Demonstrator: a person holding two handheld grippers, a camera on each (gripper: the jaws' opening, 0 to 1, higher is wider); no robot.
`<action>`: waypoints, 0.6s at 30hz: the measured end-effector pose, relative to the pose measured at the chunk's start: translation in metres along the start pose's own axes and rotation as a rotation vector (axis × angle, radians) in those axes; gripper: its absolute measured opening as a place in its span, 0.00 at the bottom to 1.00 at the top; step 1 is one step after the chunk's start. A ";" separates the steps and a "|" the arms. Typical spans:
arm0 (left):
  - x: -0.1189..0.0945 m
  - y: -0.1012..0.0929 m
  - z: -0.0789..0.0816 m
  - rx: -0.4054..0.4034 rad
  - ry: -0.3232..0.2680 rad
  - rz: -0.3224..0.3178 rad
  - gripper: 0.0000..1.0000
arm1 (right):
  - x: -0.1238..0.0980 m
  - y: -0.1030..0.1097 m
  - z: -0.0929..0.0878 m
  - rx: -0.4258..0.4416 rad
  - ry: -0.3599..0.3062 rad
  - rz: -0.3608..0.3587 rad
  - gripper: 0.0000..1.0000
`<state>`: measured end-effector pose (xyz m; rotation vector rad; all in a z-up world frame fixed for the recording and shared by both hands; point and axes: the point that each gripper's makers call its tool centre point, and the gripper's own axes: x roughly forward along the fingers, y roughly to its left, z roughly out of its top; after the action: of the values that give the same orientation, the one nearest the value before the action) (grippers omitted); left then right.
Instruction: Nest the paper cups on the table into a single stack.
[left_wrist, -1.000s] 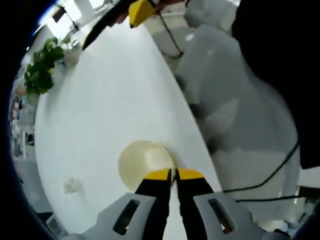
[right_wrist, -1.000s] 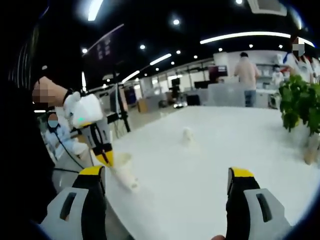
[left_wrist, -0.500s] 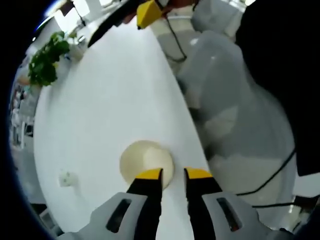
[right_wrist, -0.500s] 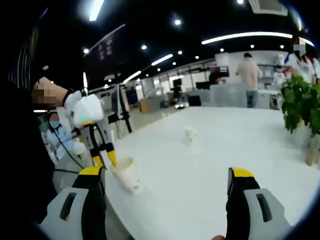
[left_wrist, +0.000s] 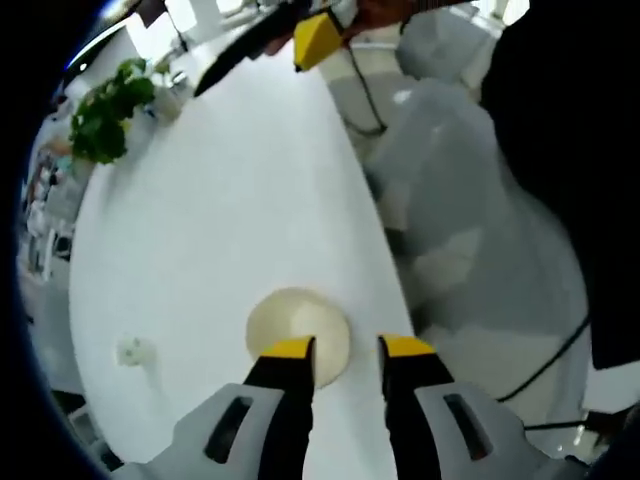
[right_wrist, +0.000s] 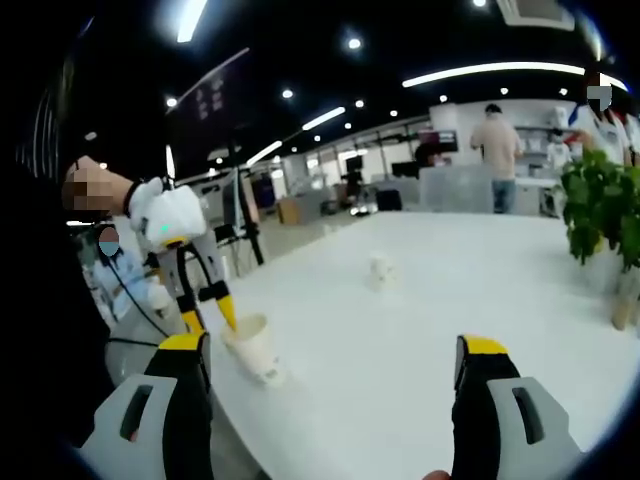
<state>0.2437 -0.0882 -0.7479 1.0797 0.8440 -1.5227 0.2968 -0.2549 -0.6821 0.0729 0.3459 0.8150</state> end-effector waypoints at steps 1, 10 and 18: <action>-0.001 0.000 0.002 -0.017 -0.020 0.003 0.24 | 0.000 0.000 0.001 -0.001 0.000 0.001 1.00; -0.015 0.005 0.004 -0.152 -0.149 0.058 0.34 | 0.010 0.001 0.007 -0.012 0.008 0.015 1.00; -0.034 0.021 0.008 -0.305 -0.312 0.148 0.44 | 0.013 0.002 0.016 -0.027 0.003 0.013 1.00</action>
<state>0.2649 -0.0884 -0.7133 0.6465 0.7312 -1.3416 0.3089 -0.2424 -0.6703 0.0492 0.3377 0.8325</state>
